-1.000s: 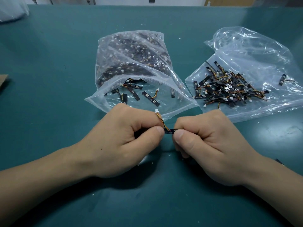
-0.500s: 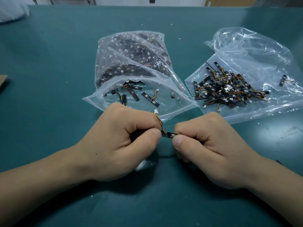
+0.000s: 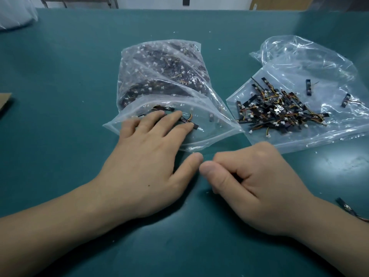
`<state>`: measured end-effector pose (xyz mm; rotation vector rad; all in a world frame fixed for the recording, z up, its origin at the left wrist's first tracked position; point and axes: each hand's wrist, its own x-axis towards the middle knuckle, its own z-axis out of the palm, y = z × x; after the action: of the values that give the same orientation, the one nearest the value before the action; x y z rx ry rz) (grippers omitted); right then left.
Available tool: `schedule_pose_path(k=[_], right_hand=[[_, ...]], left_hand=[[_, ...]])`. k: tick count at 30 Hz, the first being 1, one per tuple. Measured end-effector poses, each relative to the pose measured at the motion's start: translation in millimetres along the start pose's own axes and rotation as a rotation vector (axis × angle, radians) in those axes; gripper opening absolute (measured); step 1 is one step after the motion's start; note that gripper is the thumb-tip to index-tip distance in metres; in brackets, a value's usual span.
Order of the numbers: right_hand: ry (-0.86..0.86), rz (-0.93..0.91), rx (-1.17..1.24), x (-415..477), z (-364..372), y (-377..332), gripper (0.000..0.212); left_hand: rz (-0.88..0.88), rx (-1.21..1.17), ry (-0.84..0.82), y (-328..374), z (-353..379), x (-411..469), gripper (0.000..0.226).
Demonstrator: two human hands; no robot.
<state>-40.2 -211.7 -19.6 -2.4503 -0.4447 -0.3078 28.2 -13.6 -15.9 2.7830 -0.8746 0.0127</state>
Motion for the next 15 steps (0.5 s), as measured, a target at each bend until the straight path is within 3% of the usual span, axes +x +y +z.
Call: schedule_pose_path(k=[9, 15], right_hand=[[-0.037, 0.003, 0.037, 2.9, -3.5, -0.1, 0.053], [-0.041, 0.009, 0.066, 2.3, -4.4, 1.2, 0.053]], left_hand=[[0.185, -0.066, 0.002, -1.0, -1.7, -0.4, 0.060], [0.181, -0.163, 0.141, -2.8, -0.4, 2.5, 0.028]])
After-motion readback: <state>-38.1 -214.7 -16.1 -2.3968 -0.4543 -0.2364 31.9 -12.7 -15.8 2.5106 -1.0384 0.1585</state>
